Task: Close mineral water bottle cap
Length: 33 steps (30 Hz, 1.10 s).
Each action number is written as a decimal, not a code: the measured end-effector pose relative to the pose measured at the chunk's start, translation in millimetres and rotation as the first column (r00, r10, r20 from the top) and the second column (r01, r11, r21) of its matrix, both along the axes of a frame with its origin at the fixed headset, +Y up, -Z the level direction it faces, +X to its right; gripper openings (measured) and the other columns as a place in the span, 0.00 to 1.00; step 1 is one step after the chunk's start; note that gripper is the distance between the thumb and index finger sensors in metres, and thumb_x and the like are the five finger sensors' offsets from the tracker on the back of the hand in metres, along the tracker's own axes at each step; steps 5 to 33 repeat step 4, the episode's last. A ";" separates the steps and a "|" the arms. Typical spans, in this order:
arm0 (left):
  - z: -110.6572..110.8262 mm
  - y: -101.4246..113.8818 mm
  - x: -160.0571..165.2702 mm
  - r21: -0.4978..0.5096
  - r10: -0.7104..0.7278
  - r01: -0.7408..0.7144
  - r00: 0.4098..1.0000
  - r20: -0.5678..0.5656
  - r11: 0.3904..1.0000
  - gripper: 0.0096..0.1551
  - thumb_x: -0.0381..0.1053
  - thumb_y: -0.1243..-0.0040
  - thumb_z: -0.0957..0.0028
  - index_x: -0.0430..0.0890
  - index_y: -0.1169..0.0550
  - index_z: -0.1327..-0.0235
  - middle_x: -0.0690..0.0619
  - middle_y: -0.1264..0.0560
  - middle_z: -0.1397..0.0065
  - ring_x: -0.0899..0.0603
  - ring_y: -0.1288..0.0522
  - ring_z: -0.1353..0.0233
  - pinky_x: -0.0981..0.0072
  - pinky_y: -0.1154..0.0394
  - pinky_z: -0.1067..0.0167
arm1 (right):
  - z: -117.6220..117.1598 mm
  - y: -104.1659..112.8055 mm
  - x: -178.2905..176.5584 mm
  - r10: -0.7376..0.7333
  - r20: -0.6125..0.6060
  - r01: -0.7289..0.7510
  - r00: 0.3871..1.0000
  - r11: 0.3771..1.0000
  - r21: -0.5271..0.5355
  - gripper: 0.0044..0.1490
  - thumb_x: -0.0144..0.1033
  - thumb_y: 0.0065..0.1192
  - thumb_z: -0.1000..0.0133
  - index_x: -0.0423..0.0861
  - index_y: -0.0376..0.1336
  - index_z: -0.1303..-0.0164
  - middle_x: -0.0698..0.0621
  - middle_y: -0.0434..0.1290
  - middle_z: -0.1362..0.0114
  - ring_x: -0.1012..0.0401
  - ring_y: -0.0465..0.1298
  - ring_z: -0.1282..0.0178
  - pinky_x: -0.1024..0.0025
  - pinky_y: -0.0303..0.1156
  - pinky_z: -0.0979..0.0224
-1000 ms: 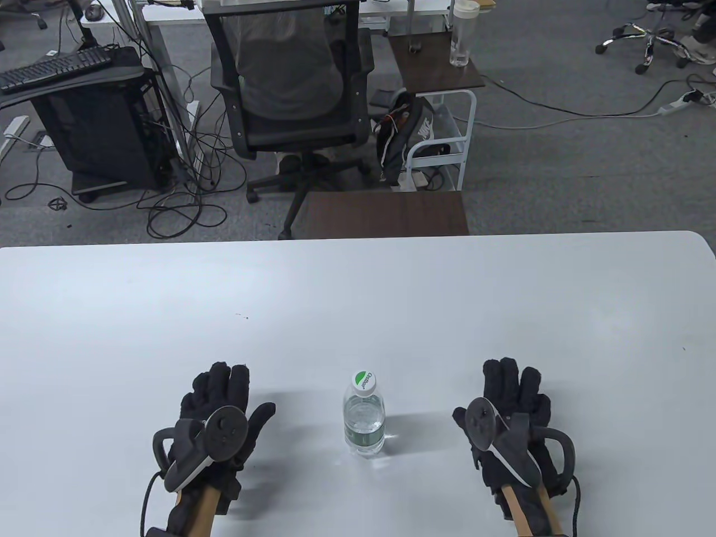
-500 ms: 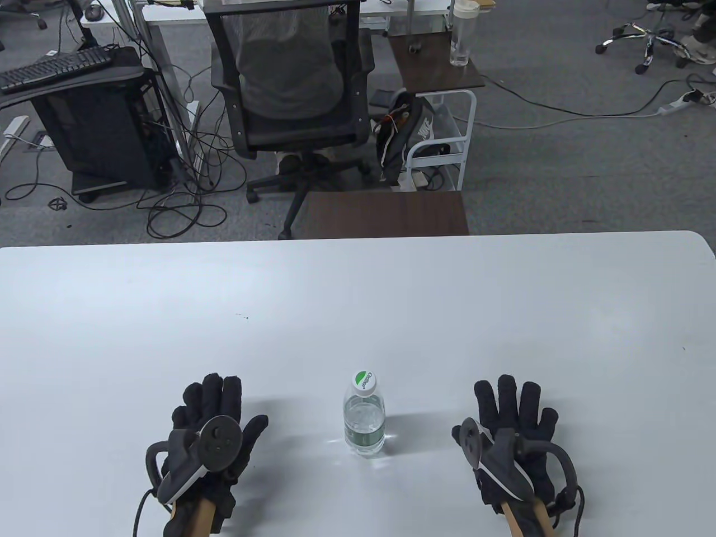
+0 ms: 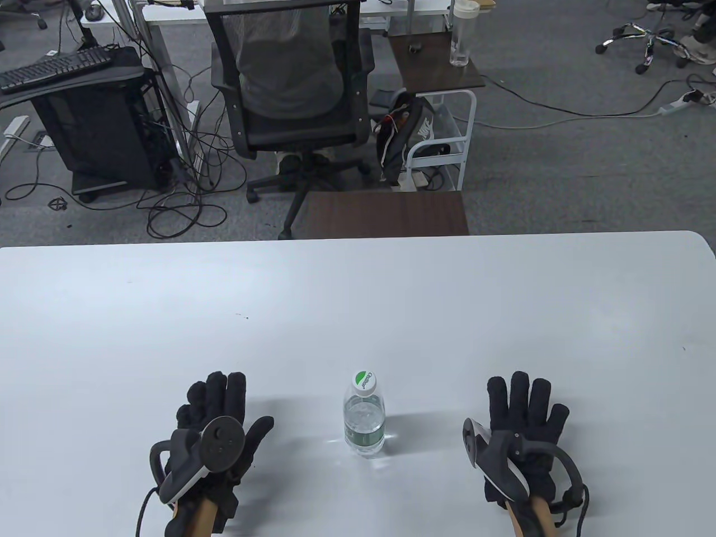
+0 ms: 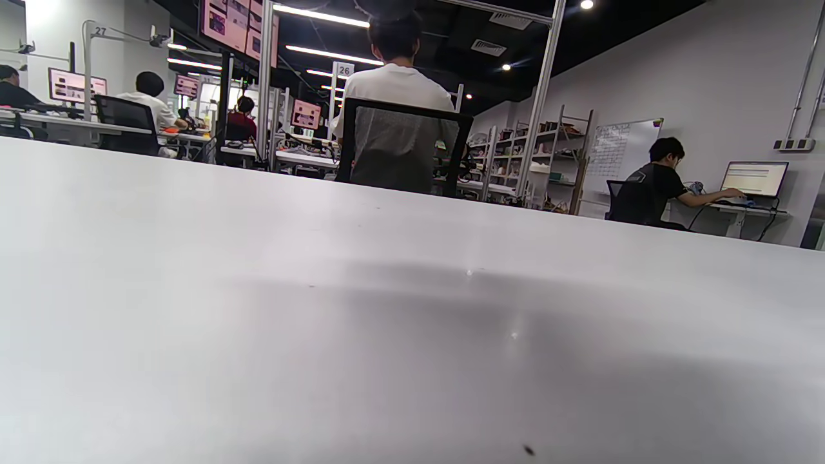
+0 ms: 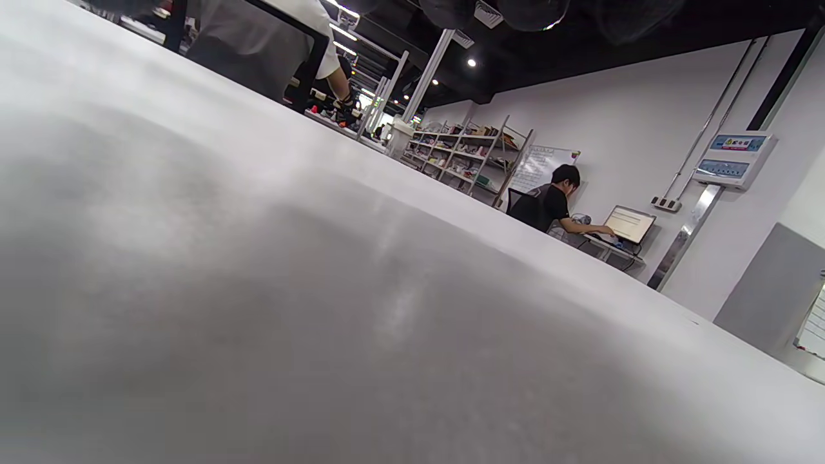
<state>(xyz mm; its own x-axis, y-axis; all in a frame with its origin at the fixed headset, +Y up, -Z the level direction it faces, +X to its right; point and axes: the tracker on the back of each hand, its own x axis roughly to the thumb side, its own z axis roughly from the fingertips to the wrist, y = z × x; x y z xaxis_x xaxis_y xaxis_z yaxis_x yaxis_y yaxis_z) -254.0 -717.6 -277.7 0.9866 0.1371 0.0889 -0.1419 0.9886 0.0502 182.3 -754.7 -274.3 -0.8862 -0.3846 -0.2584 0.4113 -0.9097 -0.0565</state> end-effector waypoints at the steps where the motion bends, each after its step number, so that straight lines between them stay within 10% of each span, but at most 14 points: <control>1: 0.4 0.3 -0.1 0.006 0.000 0.000 1.000 -0.001 1.000 0.51 0.72 0.58 0.42 0.48 0.55 0.14 0.34 0.56 0.13 0.19 0.55 0.18 0.25 0.51 0.28 | 0.0 -0.5 -0.9 0.003 -0.003 -0.003 1.000 1.000 -0.005 0.56 0.75 0.42 0.49 0.57 0.38 0.14 0.43 0.43 0.11 0.41 0.45 0.11 0.33 0.51 0.18; 33: 0.9 -0.1 0.6 -0.002 0.005 -0.005 1.000 0.000 1.000 0.51 0.72 0.58 0.42 0.47 0.55 0.14 0.34 0.57 0.13 0.19 0.55 0.18 0.25 0.51 0.28 | 0.5 0.2 -3.0 0.023 -0.006 -0.023 1.000 1.000 0.001 0.56 0.75 0.42 0.49 0.57 0.37 0.14 0.43 0.43 0.10 0.41 0.45 0.10 0.34 0.51 0.18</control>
